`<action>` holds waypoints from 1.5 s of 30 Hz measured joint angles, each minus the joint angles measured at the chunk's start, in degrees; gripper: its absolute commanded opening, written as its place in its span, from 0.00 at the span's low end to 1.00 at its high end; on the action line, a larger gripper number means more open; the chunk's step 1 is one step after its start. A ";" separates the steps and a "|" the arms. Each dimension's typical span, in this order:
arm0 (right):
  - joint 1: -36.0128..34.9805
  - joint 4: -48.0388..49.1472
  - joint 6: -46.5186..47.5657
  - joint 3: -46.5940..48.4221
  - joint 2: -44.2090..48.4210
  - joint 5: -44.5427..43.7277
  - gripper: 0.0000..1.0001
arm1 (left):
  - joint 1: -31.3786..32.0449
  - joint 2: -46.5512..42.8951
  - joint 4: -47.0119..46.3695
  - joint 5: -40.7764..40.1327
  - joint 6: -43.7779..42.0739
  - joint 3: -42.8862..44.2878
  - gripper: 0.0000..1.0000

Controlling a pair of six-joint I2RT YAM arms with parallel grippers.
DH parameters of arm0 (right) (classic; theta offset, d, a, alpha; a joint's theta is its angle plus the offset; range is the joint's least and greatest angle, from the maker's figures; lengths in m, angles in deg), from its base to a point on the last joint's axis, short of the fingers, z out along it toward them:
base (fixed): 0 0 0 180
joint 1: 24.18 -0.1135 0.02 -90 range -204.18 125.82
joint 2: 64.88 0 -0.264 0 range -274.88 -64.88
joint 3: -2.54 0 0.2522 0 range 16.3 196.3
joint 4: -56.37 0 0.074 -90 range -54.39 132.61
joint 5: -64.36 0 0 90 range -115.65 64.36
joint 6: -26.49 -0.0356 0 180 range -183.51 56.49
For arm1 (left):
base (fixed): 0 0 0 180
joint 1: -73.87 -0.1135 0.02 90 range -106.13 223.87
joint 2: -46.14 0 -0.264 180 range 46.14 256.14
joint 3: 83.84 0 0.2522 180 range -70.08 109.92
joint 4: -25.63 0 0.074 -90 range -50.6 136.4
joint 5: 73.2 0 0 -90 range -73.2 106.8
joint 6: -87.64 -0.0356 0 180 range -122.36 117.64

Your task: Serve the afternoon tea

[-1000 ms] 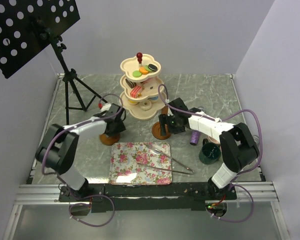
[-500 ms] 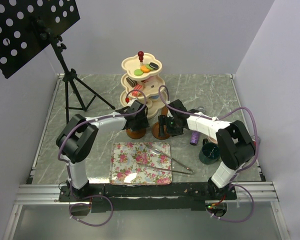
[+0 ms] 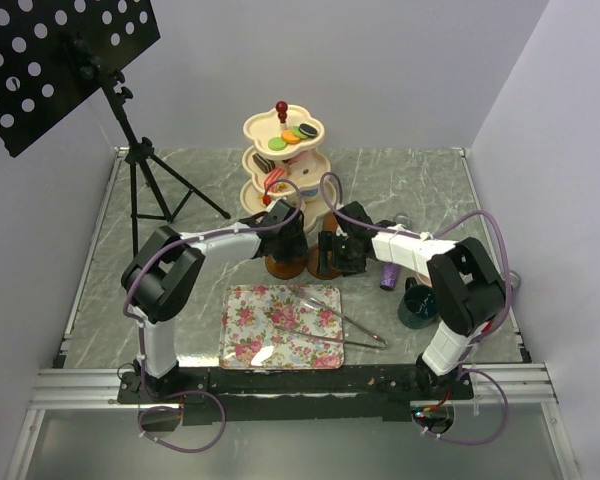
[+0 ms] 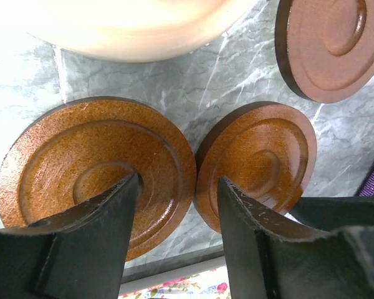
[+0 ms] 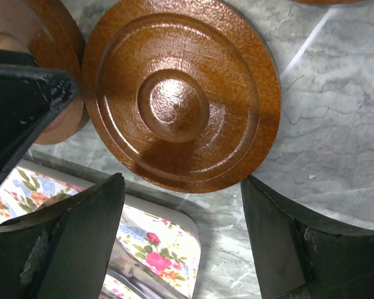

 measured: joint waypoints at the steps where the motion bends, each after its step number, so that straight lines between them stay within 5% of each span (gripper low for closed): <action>1: 0.09 0.04 -0.20 0.00 -0.07 -0.02 0.82 | 0.04 0.00 0.00 0.00 0.00 0.00 0.61; 12: 0.57 -1.09 0.79 0.02 6.01 -4.83 0.85 | 0.74 -2.29 2.58 -3.93 -2.08 0.28 0.92; 24: 9.18 -10.23 4.70 -0.85 30.71 -13.64 0.84 | -0.28 -20.13 5.55 -11.76 -11.21 3.02 1.00; 36: 35.34 -17.46 9.55 -8.52 37.64 -17.38 0.76 | -22.95 -38.62 9.99 -5.49 -17.59 -7.28 1.00; 45: 40.65 -17.29 18.40 -8.00 29.40 -11.30 0.75 | -31.04 -40.85 14.45 -0.50 -24.02 -9.22 1.00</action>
